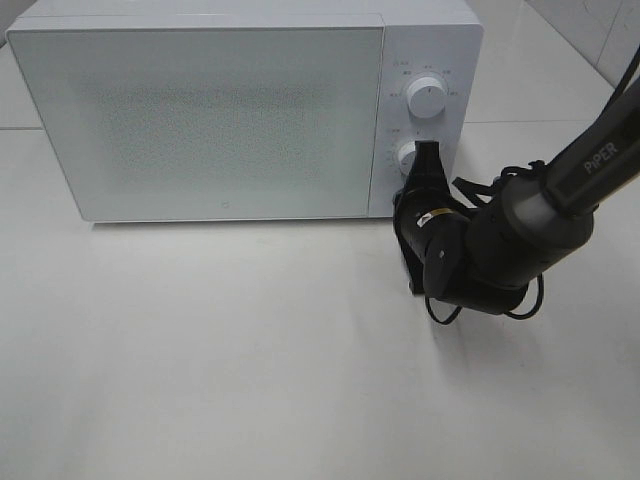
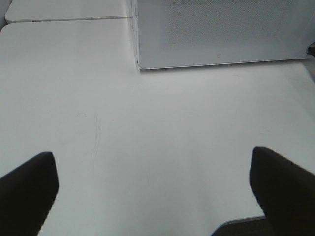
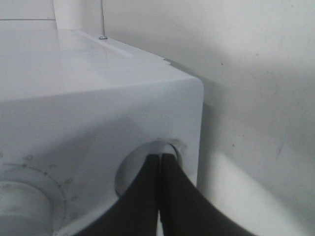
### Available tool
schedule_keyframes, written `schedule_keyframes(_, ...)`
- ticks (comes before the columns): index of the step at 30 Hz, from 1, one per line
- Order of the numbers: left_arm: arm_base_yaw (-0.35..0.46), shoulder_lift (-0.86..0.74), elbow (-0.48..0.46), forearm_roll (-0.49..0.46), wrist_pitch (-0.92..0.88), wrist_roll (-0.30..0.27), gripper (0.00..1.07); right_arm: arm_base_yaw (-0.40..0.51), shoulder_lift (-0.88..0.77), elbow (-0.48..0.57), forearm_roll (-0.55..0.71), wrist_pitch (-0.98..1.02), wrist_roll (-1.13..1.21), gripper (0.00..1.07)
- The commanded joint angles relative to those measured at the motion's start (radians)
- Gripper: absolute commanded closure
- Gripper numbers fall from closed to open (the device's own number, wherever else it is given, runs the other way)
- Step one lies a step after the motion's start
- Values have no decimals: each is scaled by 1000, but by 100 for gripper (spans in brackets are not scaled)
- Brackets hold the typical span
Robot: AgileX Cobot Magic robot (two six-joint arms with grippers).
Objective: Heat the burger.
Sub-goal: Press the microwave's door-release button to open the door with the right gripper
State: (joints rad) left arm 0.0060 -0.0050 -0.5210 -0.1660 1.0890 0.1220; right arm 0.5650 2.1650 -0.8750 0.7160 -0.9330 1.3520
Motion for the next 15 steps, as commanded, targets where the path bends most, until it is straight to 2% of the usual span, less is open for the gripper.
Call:
schedule_keyframes(1,1,-3,3,-4,-14,-6,9,-12,4,-29,1,-40,-6,107)
schedule_keyframes(8,1,-3,3,-4,-14,-6,9,-12,5,-40,30,-78,-9,107)
schedule_keyframes(15,1,-3,3,-4,-14,-6,9,-16,18,-112,49,-153,-52,107)
